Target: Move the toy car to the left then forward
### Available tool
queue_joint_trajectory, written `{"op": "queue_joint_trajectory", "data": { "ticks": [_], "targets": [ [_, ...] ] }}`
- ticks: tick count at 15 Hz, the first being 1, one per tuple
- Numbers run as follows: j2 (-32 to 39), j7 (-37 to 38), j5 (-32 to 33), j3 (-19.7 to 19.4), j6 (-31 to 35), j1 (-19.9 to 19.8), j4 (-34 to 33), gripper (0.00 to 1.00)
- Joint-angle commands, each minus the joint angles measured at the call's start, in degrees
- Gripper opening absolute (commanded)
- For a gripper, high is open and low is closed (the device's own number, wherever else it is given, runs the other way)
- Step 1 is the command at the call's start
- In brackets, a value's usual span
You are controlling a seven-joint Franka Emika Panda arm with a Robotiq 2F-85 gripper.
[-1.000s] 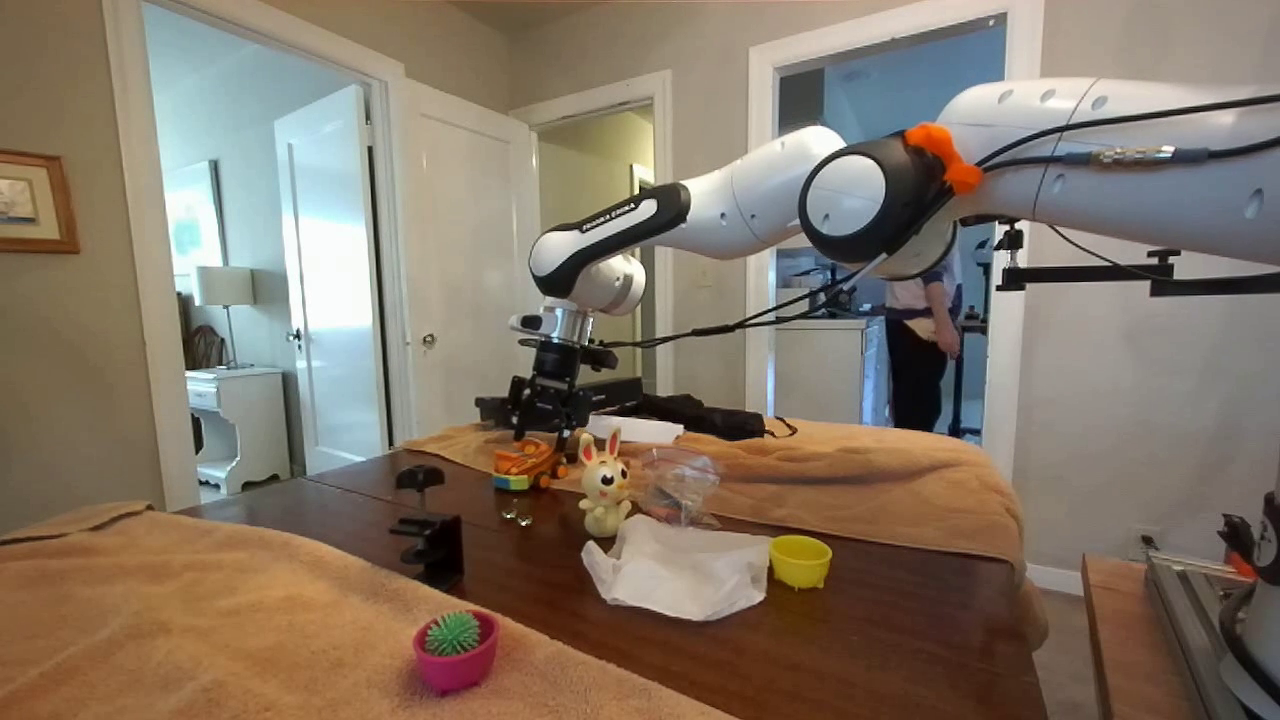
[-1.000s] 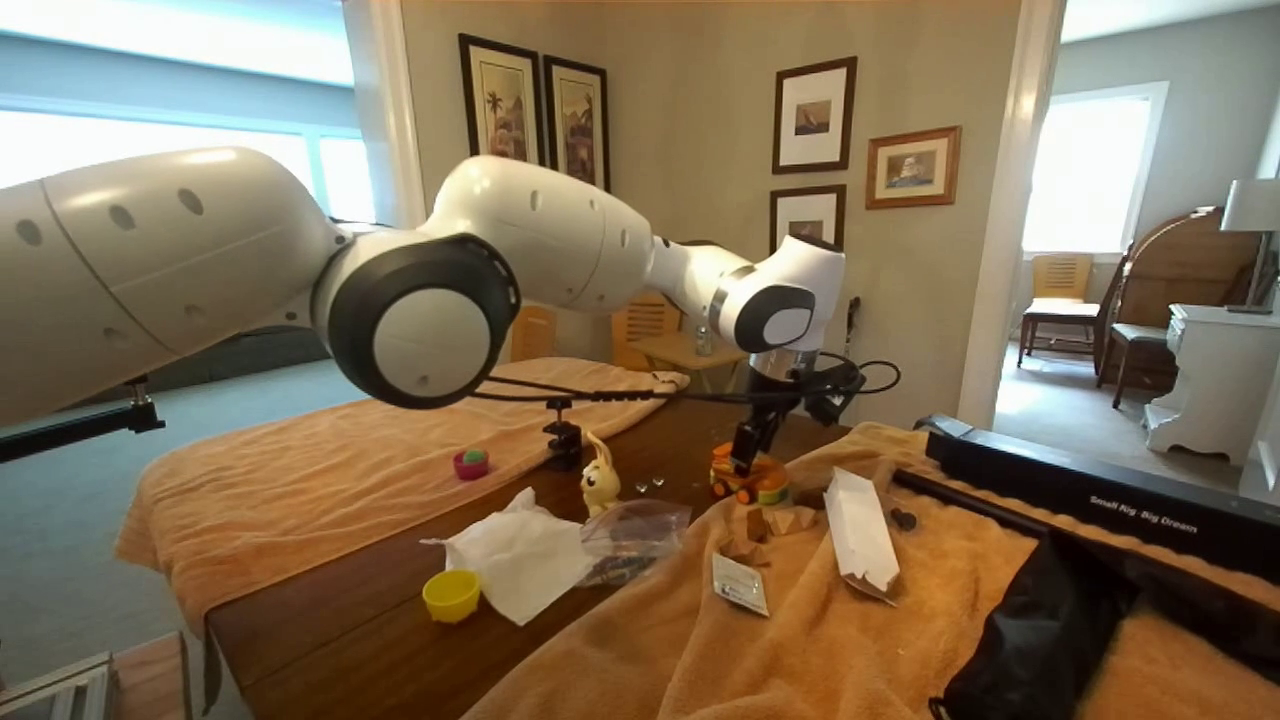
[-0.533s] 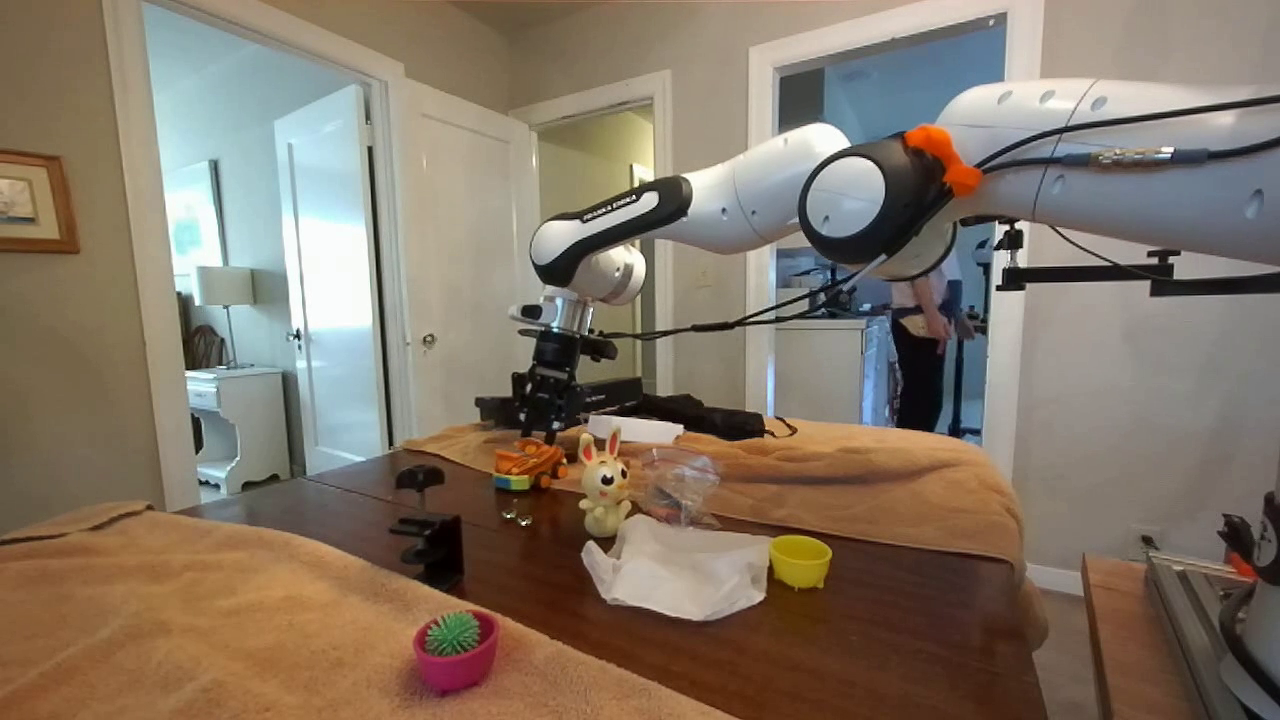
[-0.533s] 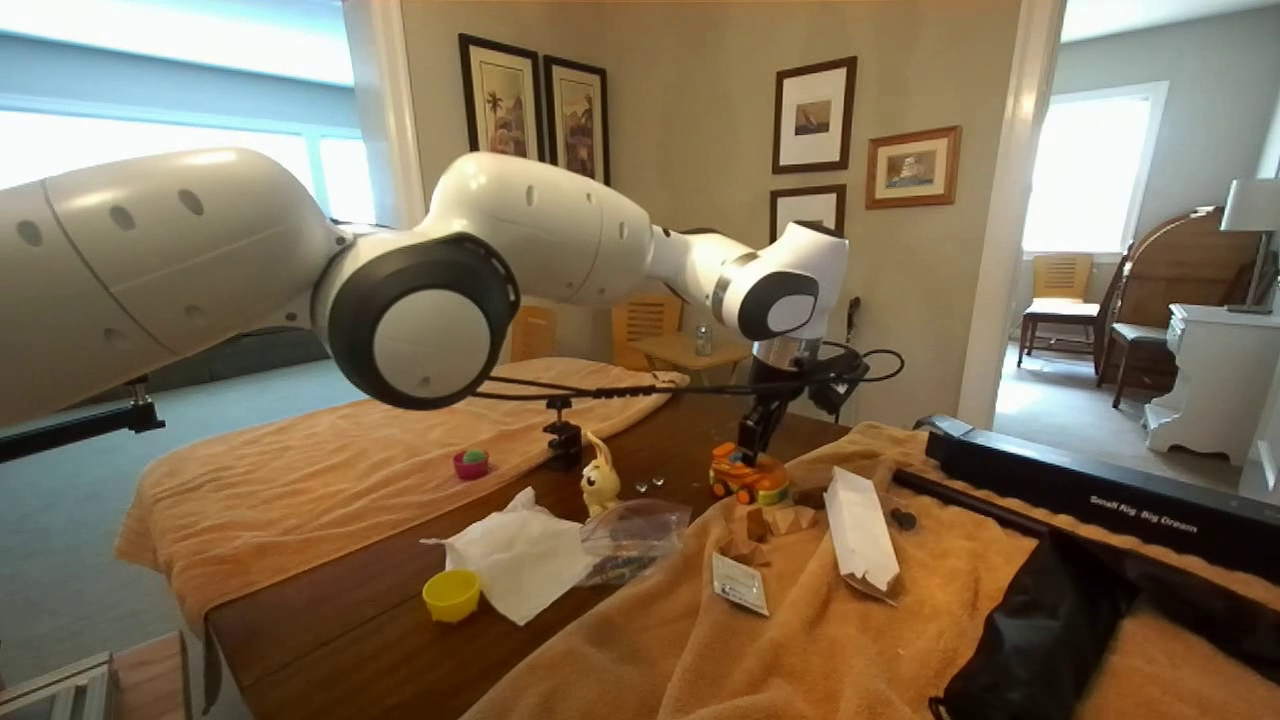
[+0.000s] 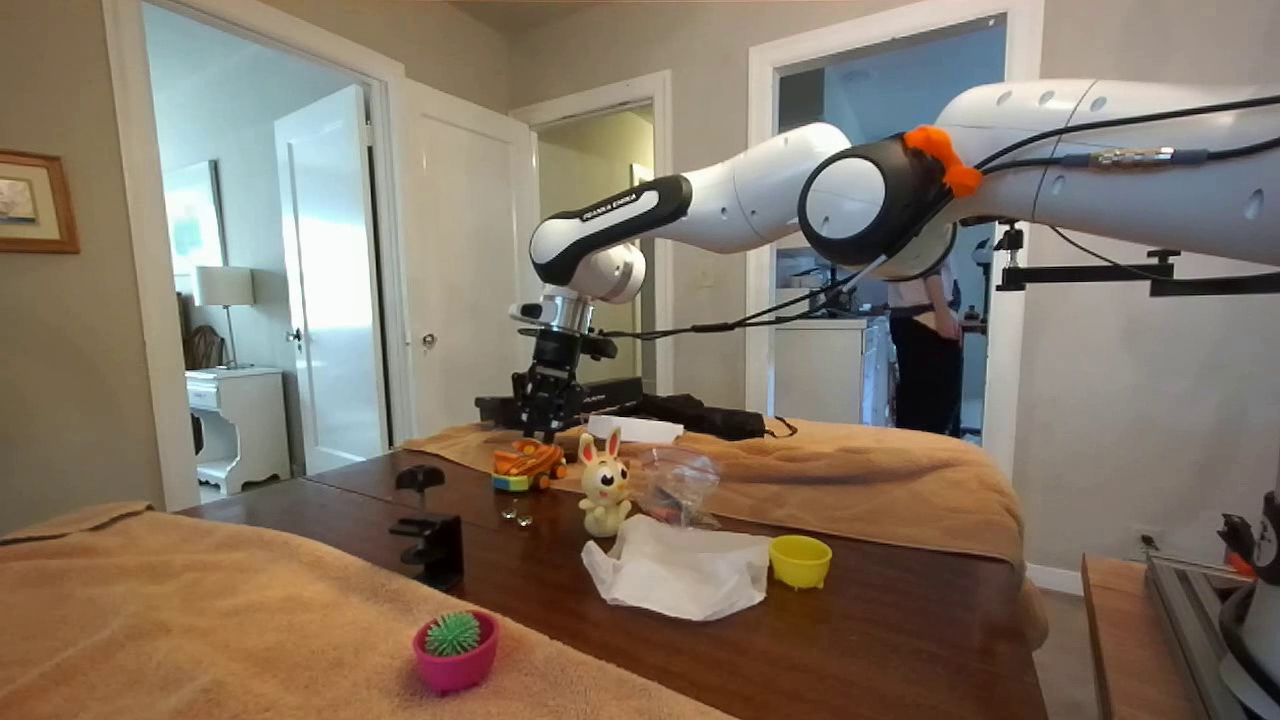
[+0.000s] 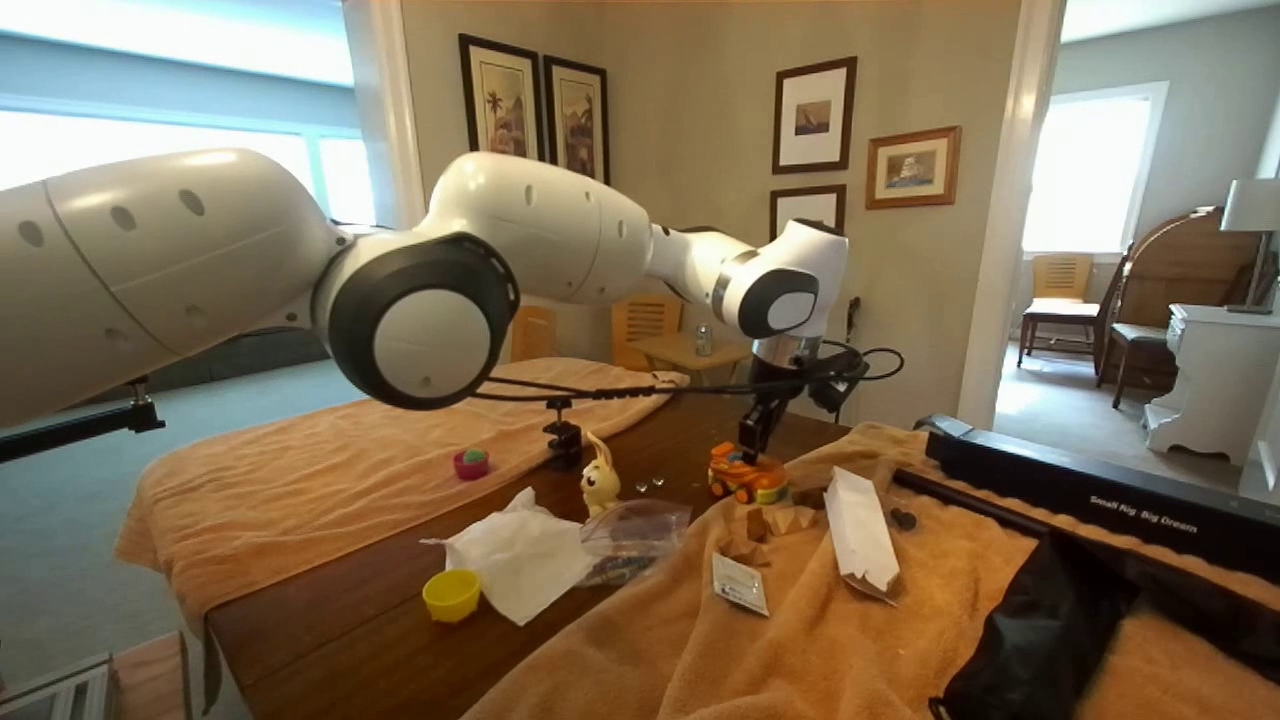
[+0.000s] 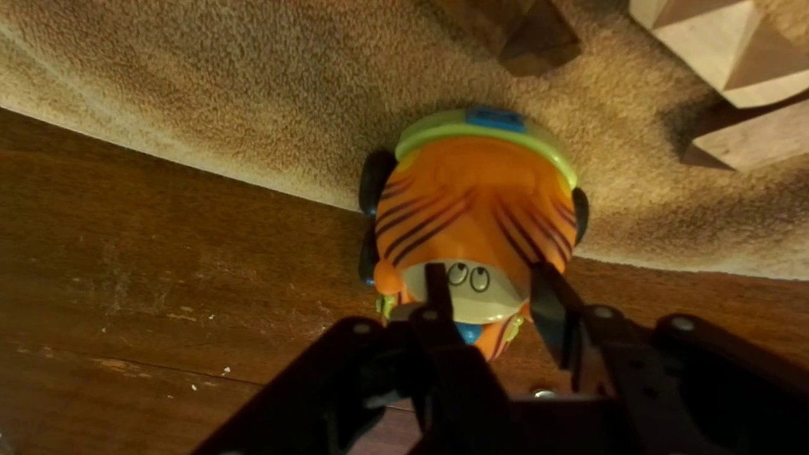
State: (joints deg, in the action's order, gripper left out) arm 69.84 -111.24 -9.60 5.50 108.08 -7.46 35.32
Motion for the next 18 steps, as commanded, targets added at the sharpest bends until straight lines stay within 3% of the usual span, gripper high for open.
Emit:
{"op": "queue_joint_trajectory", "data": {
  "ticks": [1,4,6,18],
  "targets": [
    [1.5,-0.4,1.0,-0.5,-1.1,0.9,-3.1,0.71],
    [1.3,-0.8,1.3,-0.7,-1.0,1.2,-3.3,0.93],
    [1.6,-0.9,1.2,-1.0,-1.1,1.1,-3.4,1.00],
    [3.6,-1.0,0.4,-2.2,-1.5,0.6,-3.5,1.00]
  ]
}}
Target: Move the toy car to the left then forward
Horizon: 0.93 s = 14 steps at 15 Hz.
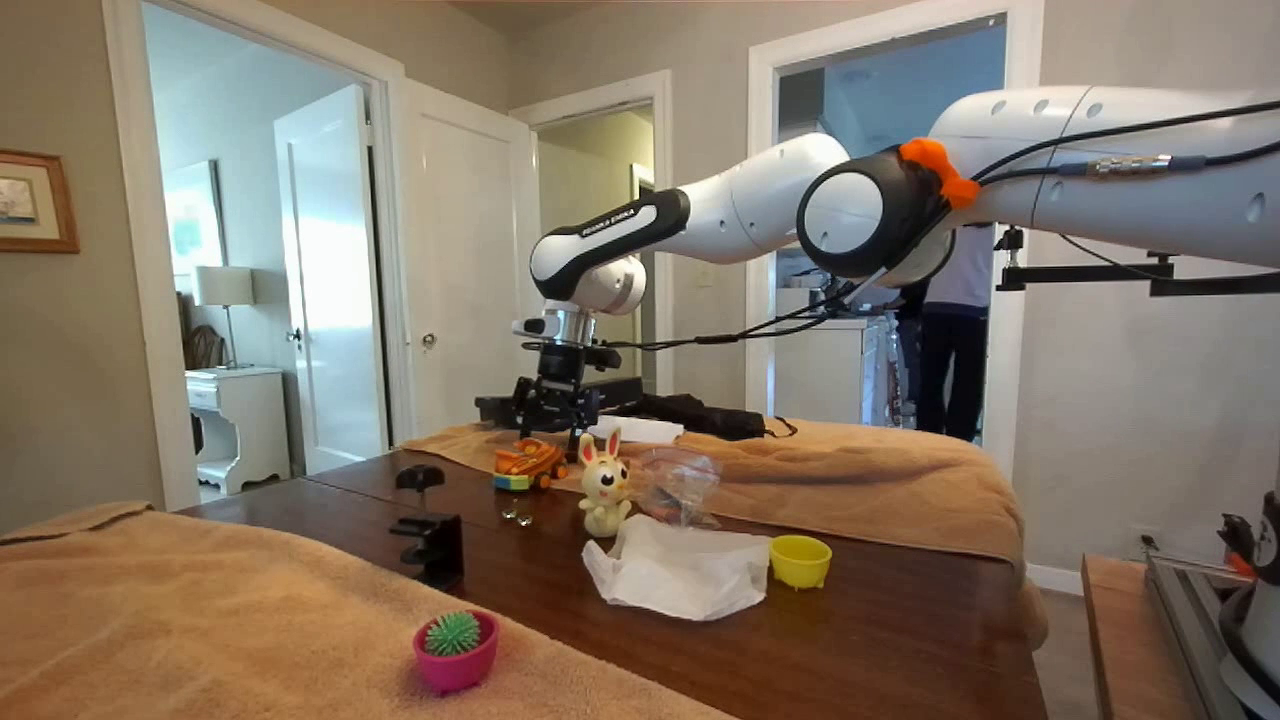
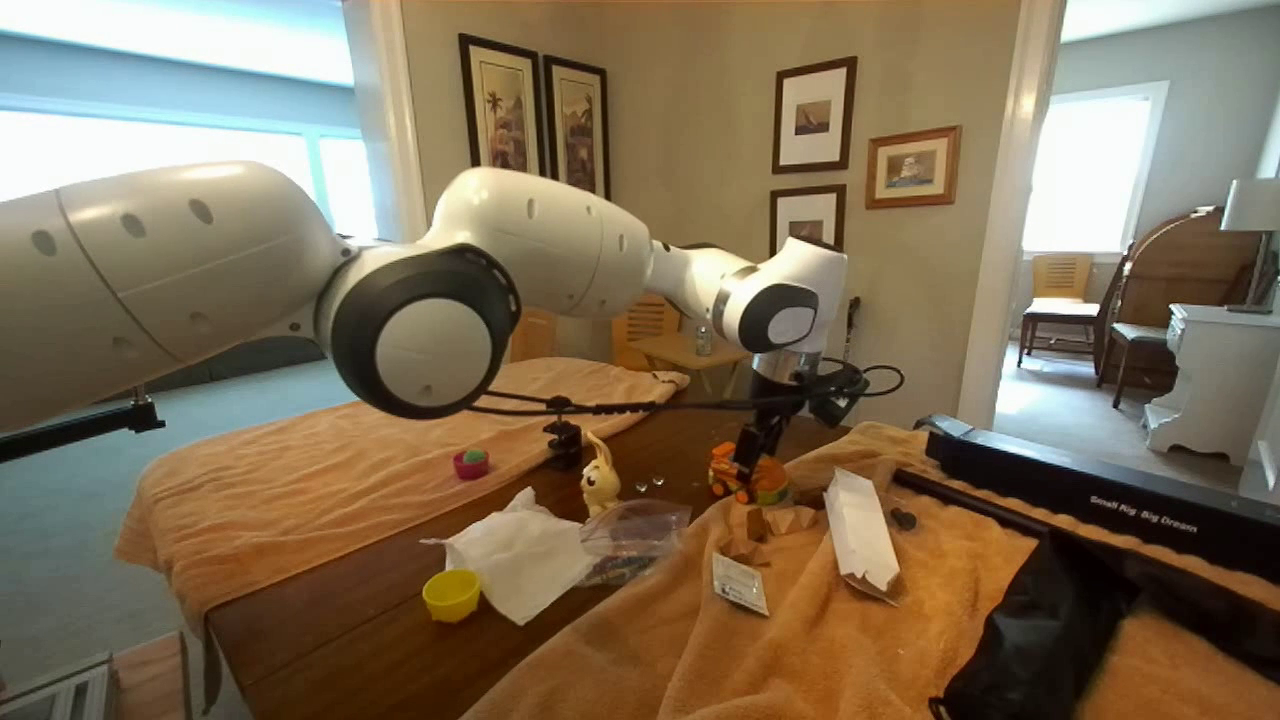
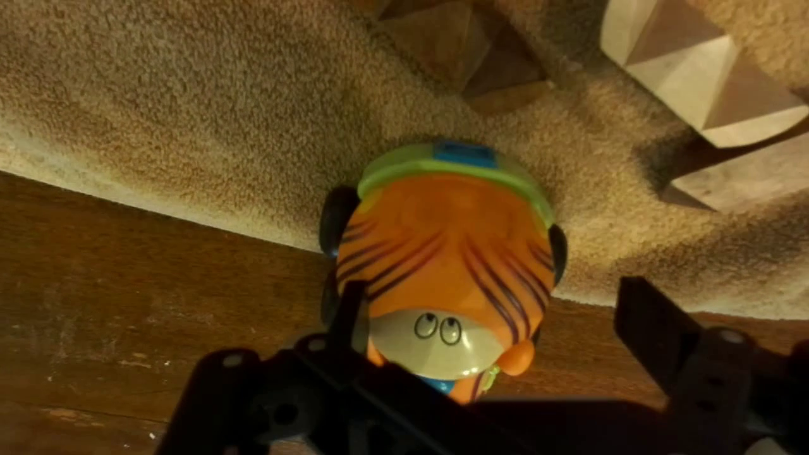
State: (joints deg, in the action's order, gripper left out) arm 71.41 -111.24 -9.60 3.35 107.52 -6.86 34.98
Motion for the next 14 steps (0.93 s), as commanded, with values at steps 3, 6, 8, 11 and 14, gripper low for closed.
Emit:
{"op": "queue_joint_trajectory", "data": {
  "ticks": [3,6,8,11,14],
  "targets": [
    [2.3,-1.0,0.4,0.0,-0.8,-0.1,-3.4,1.00],
    [2.5,-0.7,0.1,0.2,-0.2,-0.1,-3.7,1.00],
    [2.5,-0.8,-0.1,0.4,0.5,-0.1,-4.1,1.00],
    [2.8,-1.1,-0.2,0.7,1.1,0.0,-4.7,1.00],
    [3.3,-1.2,-0.2,1.0,1.5,0.1,-5.0,1.00]
  ]
}}
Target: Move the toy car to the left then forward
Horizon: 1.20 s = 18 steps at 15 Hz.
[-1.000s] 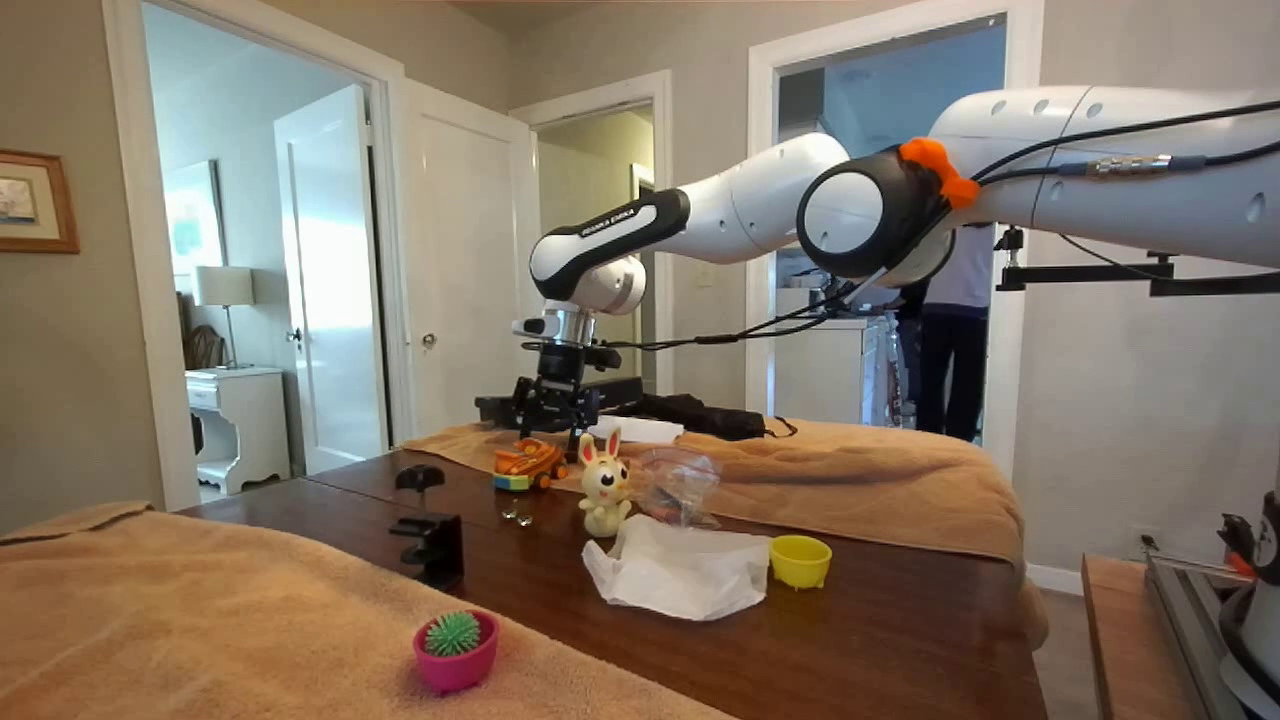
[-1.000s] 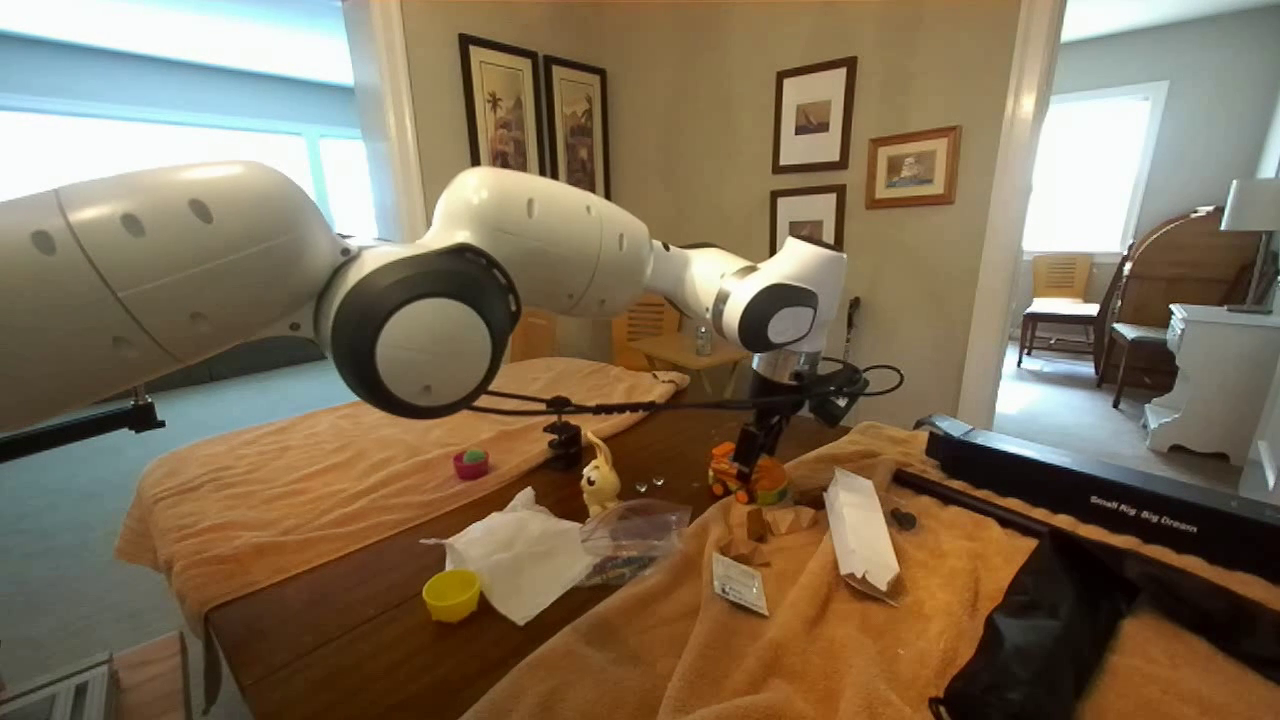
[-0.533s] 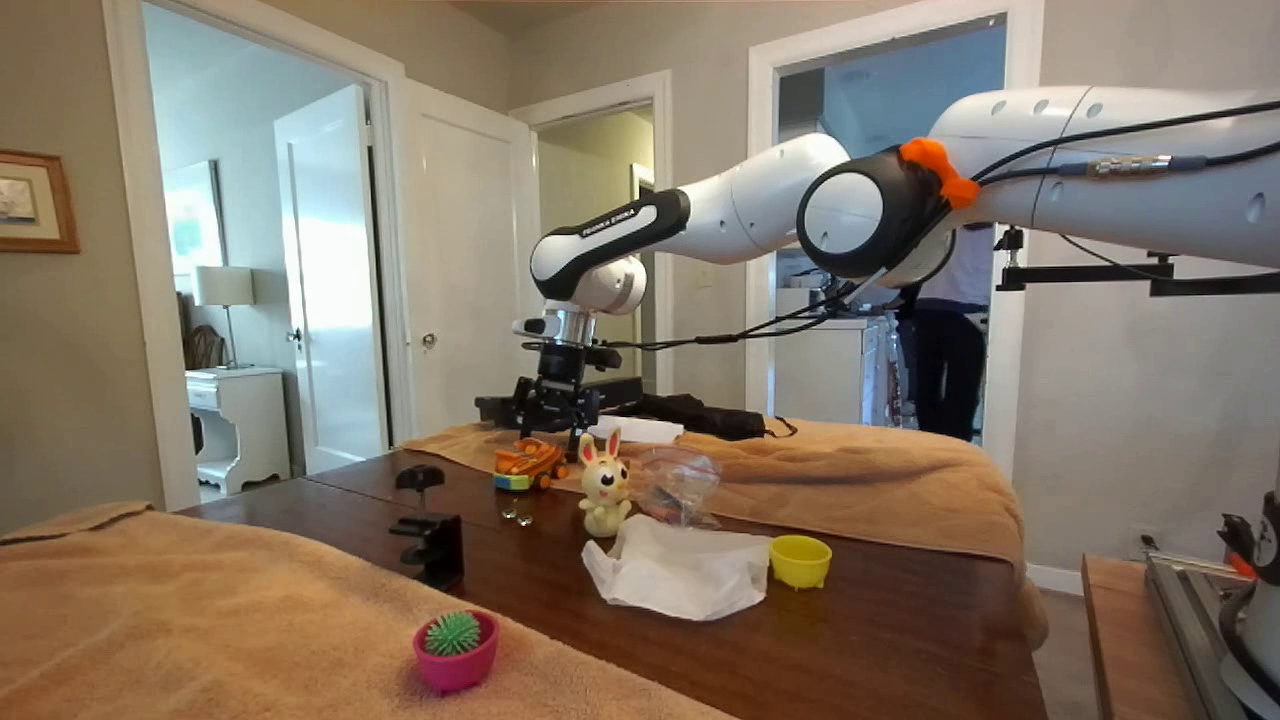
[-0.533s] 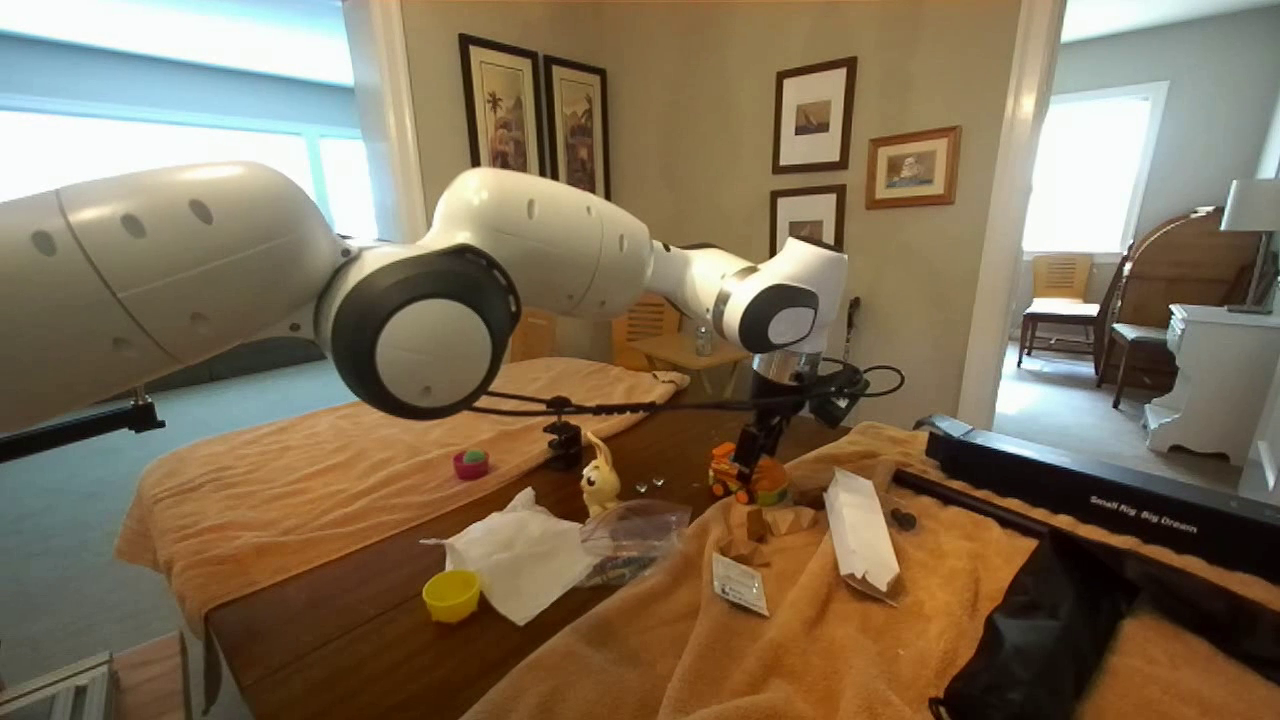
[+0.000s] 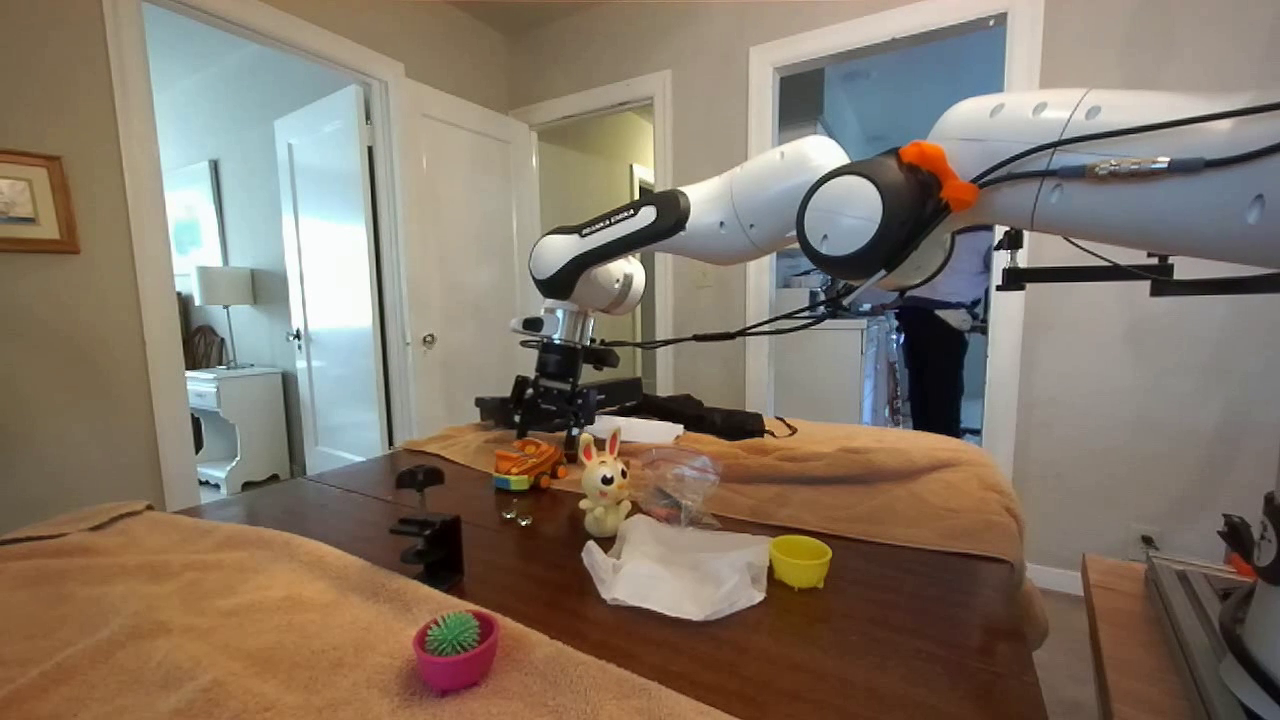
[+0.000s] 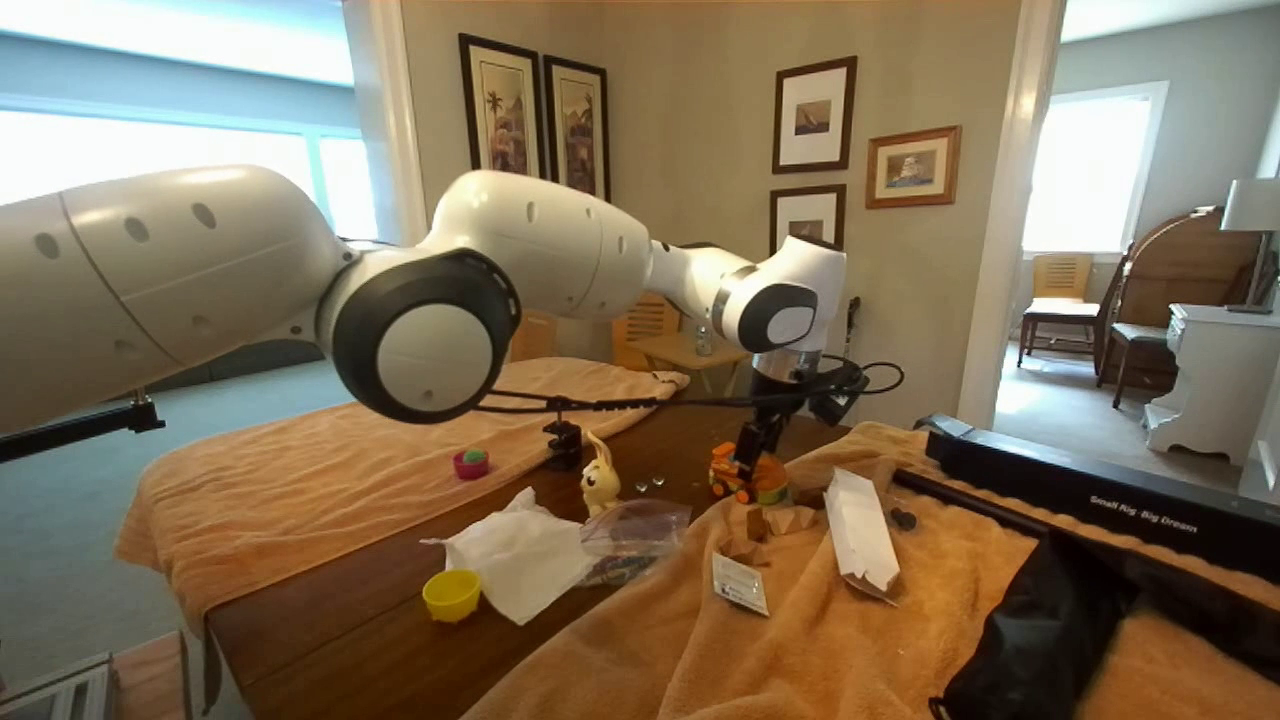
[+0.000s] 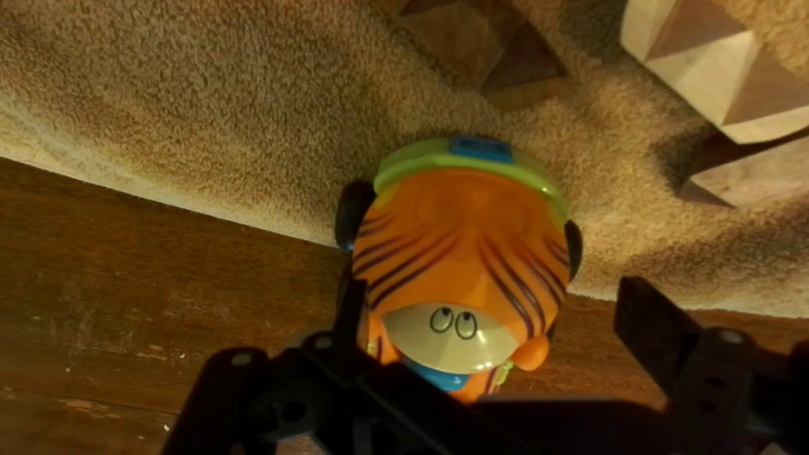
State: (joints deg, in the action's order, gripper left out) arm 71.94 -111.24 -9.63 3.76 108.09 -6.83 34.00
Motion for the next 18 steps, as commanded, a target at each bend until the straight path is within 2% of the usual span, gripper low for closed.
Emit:
{"op": "queue_joint_trajectory", "data": {
  "ticks": [1,18],
  "targets": [
    [2.9,-1.2,-0.2,0.7,0.9,0.1,-4.1,1.00],
    [3.4,-2.0,0.1,2.3,1.8,0.3,-5.5,1.00]
  ]
}}
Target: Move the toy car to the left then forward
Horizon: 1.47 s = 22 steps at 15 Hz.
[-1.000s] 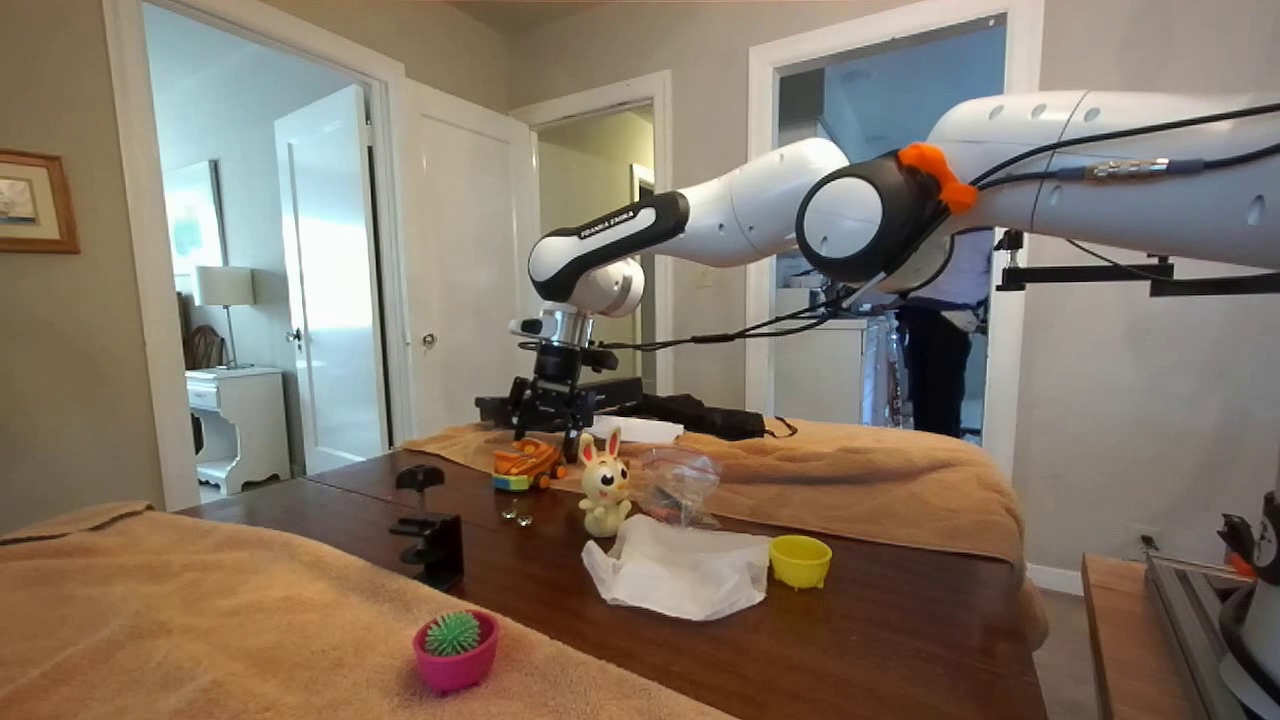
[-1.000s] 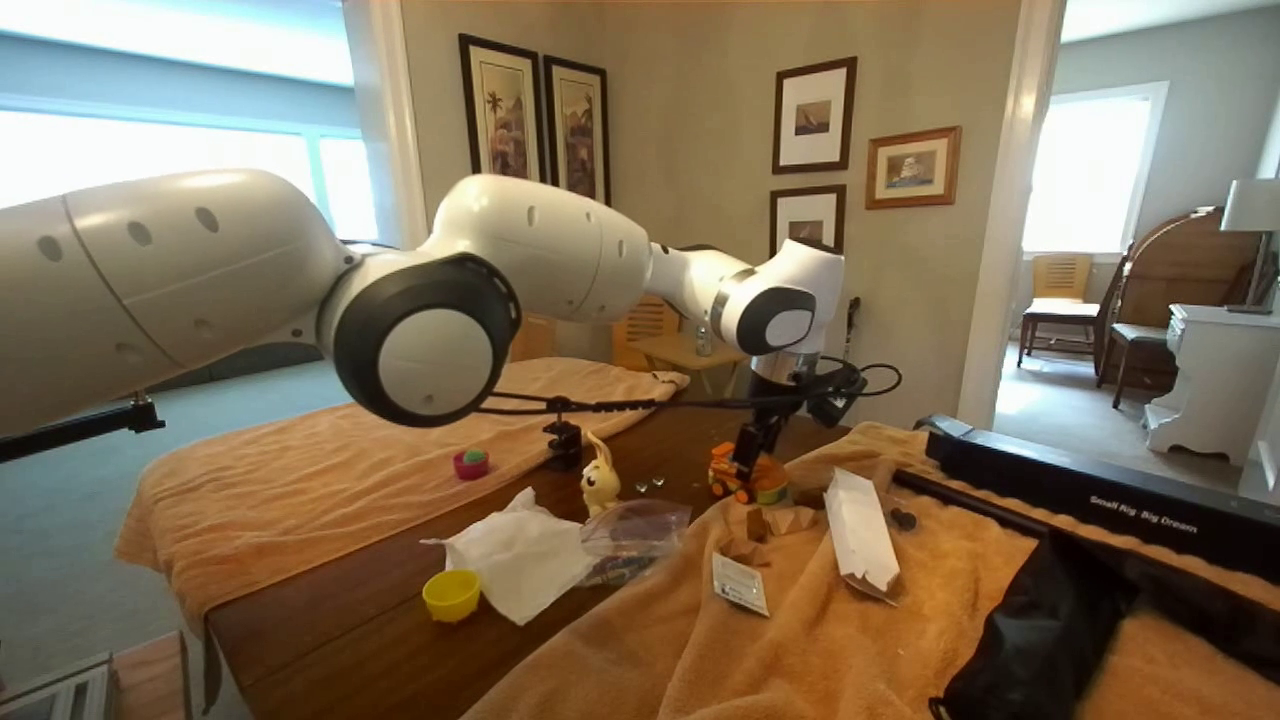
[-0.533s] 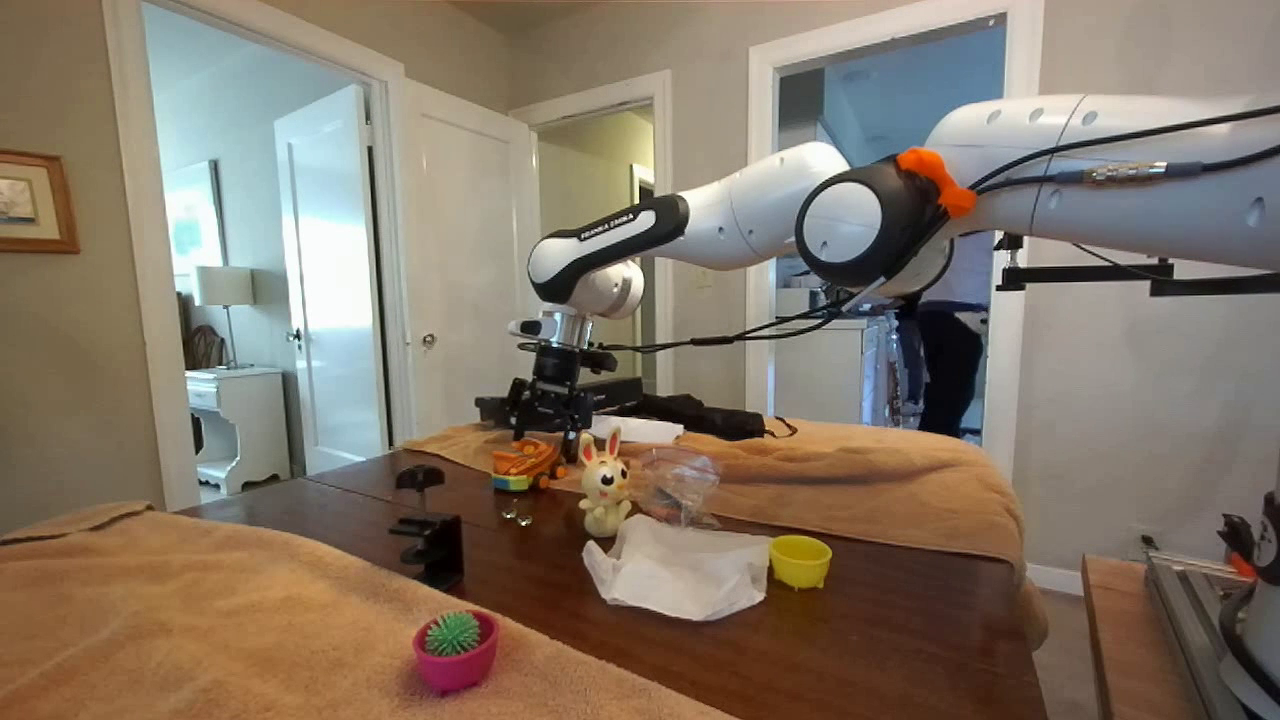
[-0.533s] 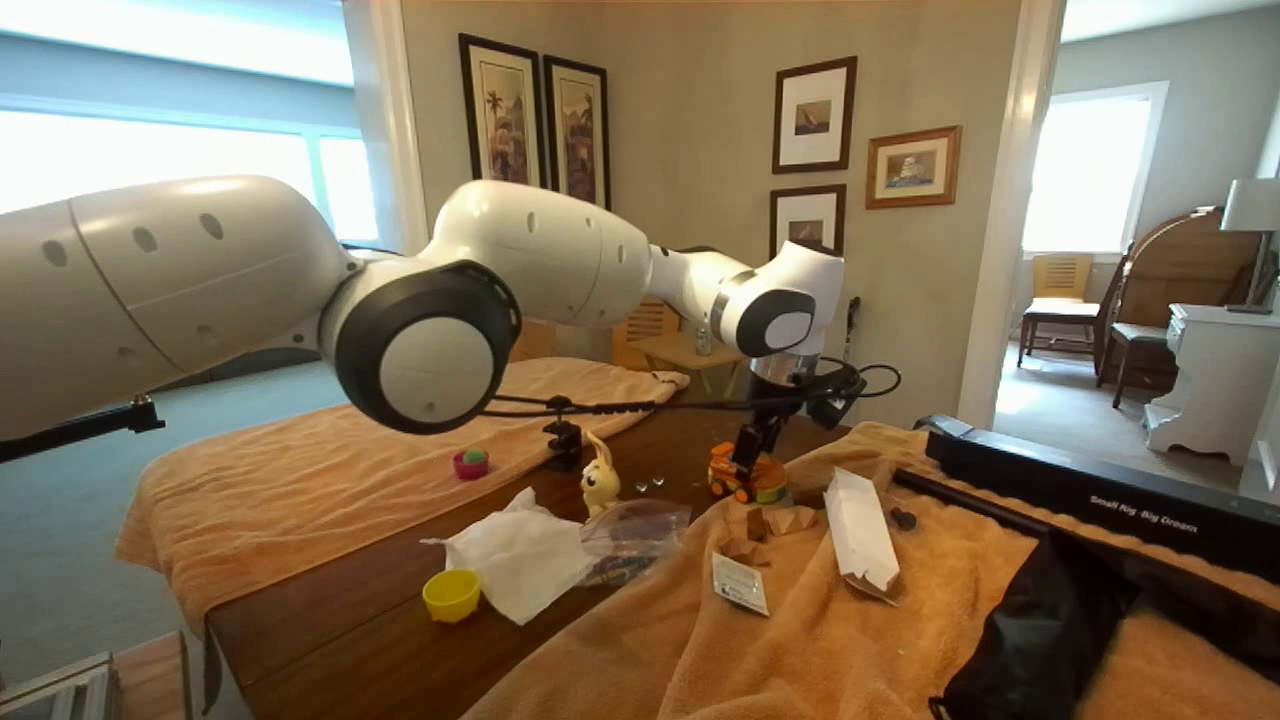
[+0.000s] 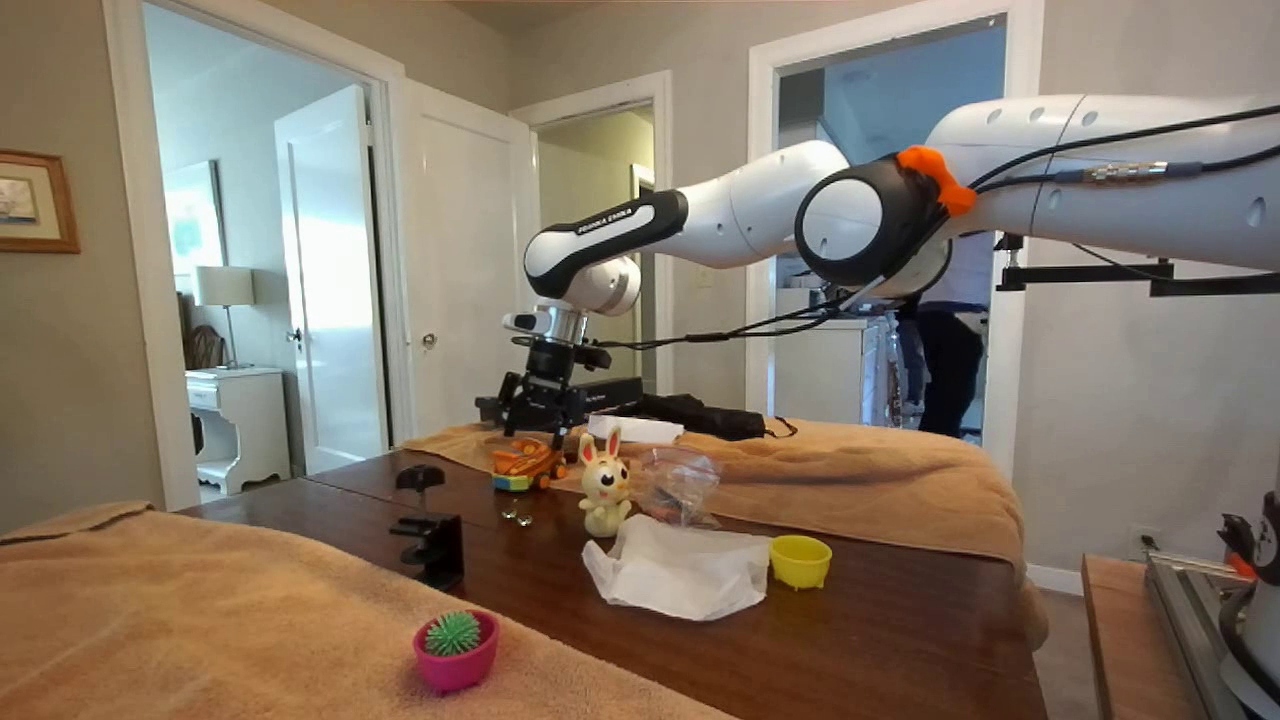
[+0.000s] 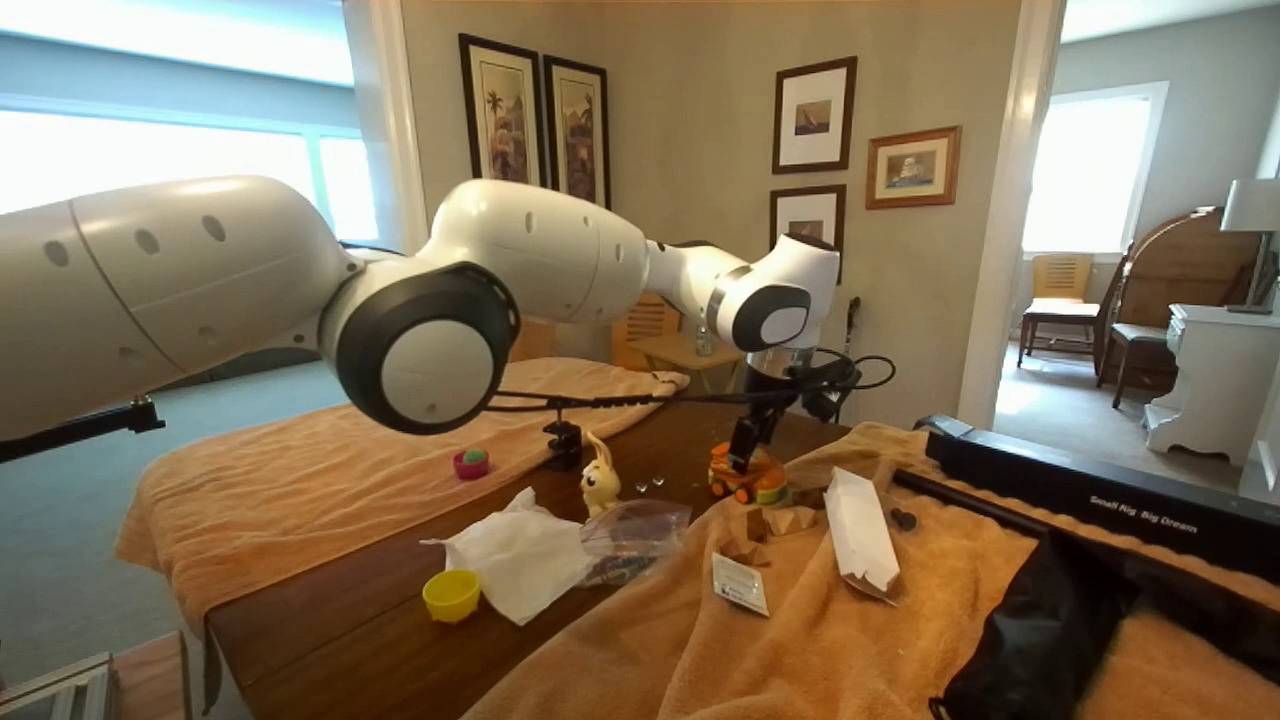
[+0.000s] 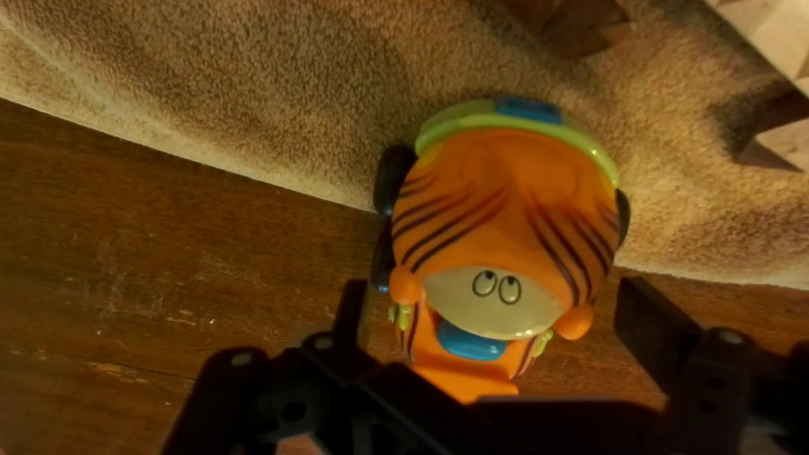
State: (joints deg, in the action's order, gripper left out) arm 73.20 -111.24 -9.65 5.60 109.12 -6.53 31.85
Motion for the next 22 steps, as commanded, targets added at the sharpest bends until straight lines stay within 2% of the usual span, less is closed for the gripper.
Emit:
{"op": "queue_joint_trajectory", "data": {
  "ticks": [1,7,8,9,11,16,22],
  "targets": [
    [2.3,-1.9,0.1,0.4,0.7,0.0,-3.3,1.00],
    [3.2,-1.7,0.3,0.2,0.1,-0.1,-3.4,1.00],
    [3.4,-1.7,0.3,0.2,0.1,-0.1,-3.4,0.75],
    [3.6,-1.7,0.4,0.1,-0.1,-0.1,-3.4,0.74],
    [3.6,-1.8,0.4,0.1,-0.2,-0.2,-3.5,0.61],
    [2.9,1.4,0.2,-0.3,0.5,0.5,-3.3,0.61],
    [1.3,15.1,-0.5,-0.4,6.7,3.6,-3.3,0.61]
  ]
}}
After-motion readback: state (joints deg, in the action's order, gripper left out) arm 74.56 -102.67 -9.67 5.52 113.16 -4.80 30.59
